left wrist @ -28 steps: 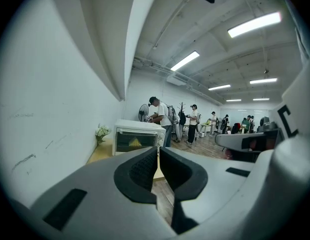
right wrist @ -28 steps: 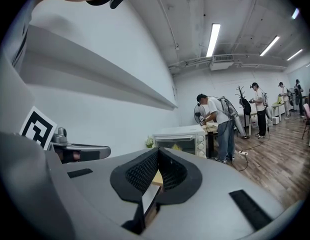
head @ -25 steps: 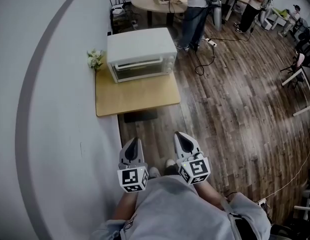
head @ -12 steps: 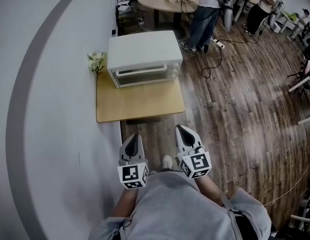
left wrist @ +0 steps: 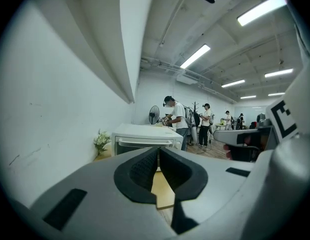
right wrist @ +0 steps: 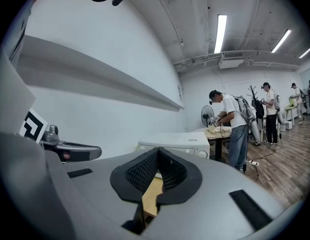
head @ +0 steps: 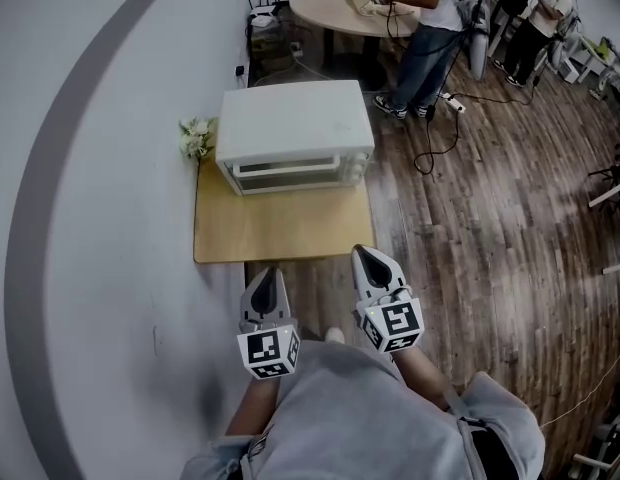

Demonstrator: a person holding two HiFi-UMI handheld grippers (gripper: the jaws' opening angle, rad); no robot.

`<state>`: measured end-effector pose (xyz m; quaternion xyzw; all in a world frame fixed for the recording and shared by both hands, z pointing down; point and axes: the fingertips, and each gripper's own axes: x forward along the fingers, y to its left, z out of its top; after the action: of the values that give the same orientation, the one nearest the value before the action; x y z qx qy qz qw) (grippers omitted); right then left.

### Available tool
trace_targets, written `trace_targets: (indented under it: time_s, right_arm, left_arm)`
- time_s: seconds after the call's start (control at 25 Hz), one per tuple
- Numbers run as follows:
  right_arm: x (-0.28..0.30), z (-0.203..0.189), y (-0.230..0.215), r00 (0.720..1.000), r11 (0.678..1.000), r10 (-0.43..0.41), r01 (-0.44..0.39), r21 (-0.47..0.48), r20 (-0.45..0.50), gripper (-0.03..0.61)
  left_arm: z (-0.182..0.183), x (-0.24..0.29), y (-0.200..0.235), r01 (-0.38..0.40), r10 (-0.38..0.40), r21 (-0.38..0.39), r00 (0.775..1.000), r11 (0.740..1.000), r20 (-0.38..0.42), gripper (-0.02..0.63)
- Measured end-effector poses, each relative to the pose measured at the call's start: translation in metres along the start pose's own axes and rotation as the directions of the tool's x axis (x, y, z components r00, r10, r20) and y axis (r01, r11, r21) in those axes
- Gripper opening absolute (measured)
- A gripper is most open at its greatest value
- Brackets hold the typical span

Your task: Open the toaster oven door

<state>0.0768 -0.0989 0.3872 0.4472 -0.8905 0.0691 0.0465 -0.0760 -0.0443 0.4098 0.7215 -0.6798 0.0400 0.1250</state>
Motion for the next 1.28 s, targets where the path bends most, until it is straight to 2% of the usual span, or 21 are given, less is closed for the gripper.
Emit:
trace_targets:
  time_s: [0.24, 0.52, 0.68, 0.72, 0.8, 0.84, 0.96, 1.04, 1.2, 1.28]
  right_arm:
    - [0.029, 0.006, -0.01, 0.999, 0.998, 0.021, -0.023, -0.06, -0.029, -0.002]
    - [0.086, 0.011, -0.017, 0.997, 0.991, 0.02, -0.031, -0.133, -0.081, 0.0]
    - [0.122, 0.002, -0.026, 0.992, 0.984, 0.024, -0.046, -0.173, -0.127, 0.0]
    - [0.131, -0.001, -0.028, 0.989, 0.981, 0.028, -0.055, -0.186, -0.147, 0.0]
    - [0.147, -0.005, -0.033, 0.982, 0.975, 0.03, -0.07, -0.21, -0.189, 0.002]
    - [0.155, -0.006, -0.035, 0.977, 0.971, 0.032, -0.08, -0.223, -0.209, 0.004]
    - [0.177, -0.012, -0.036, 0.961, 0.951, 0.049, -0.128, -0.281, -0.272, 0.053]
    - [0.19, -0.021, -0.037, 0.946, 0.932, 0.053, -0.162, -0.324, -0.32, 0.062]
    - [0.214, -0.038, -0.036, 0.904, 0.877, 0.061, -0.251, -0.41, -0.424, 0.083]
    - [0.224, -0.046, -0.035, 0.879, 0.852, 0.061, -0.293, -0.433, -0.473, 0.091]
  left_arm:
    - [0.01, 0.033, 0.008, -0.011, 0.011, 0.027, 1.0, 1.0, -0.016, 0.014]
    - [0.028, 0.091, 0.037, 0.013, -0.011, 0.084, 1.0, 0.996, -0.026, 0.015]
    - [0.027, 0.134, 0.05, 0.048, -0.04, 0.128, 0.997, 0.991, -0.066, 0.015]
    - [0.027, 0.144, 0.05, 0.065, -0.052, 0.147, 0.995, 0.987, -0.086, 0.02]
    - [0.025, 0.16, 0.05, 0.109, -0.084, 0.191, 0.987, 0.976, -0.134, 0.083]
    - [0.023, 0.167, 0.05, 0.131, -0.098, 0.214, 0.982, 0.968, -0.159, 0.094]
    - [0.013, 0.186, 0.052, 0.192, -0.123, 0.307, 0.965, 0.932, -0.232, 0.111]
    - [0.006, 0.198, 0.055, 0.229, -0.125, 0.381, 0.952, 0.896, -0.279, 0.125]
    - [-0.006, 0.22, 0.061, 0.295, -0.101, 0.536, 0.927, 0.791, -0.361, 0.143]
    - [-0.01, 0.229, 0.065, 0.326, -0.093, 0.579, 0.914, 0.747, -0.395, 0.144]
